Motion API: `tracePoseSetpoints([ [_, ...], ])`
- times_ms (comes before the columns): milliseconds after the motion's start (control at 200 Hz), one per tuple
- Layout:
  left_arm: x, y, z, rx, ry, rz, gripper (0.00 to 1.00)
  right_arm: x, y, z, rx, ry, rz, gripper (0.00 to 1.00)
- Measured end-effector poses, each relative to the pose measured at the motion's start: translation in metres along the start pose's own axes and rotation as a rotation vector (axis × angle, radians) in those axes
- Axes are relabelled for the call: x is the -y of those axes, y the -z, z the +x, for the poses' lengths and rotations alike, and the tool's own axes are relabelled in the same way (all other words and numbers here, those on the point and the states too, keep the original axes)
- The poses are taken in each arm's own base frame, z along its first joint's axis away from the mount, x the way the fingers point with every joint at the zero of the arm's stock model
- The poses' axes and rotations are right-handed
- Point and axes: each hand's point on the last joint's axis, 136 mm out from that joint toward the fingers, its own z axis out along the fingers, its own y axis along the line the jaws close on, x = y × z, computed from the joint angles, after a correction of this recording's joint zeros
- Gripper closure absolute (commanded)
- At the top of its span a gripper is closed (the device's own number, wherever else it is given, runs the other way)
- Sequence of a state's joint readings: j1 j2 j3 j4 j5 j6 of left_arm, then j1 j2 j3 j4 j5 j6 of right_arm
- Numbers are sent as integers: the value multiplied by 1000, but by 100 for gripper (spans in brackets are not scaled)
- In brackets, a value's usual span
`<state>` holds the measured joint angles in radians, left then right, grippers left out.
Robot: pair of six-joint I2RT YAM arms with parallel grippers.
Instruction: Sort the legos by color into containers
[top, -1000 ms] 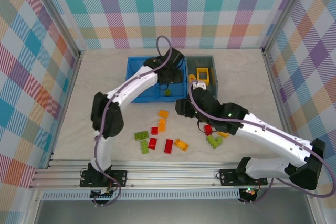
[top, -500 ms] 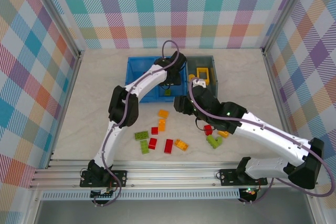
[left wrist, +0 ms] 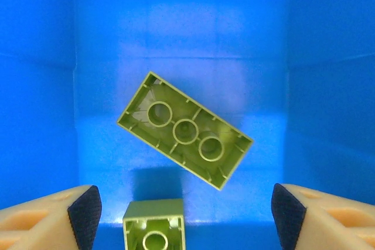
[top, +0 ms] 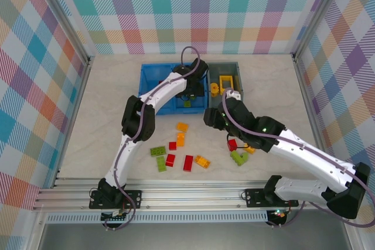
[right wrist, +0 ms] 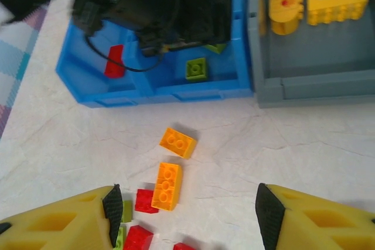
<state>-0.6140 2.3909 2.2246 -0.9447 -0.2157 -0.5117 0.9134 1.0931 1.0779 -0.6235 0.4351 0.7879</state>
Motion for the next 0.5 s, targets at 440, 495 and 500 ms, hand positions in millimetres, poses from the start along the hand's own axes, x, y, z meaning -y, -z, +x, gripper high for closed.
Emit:
tracePoseSetpoints([
  [440, 42, 179, 15, 234, -22, 258, 24, 174, -15, 68, -290, -420, 496, 22],
  [495, 50, 192, 39, 234, -64, 294, 22, 186, -19, 79, -338, -458, 518, 22],
  [500, 51, 193, 42, 234, -68, 298, 22, 186, -20, 80, -341, -460, 518, 22],
])
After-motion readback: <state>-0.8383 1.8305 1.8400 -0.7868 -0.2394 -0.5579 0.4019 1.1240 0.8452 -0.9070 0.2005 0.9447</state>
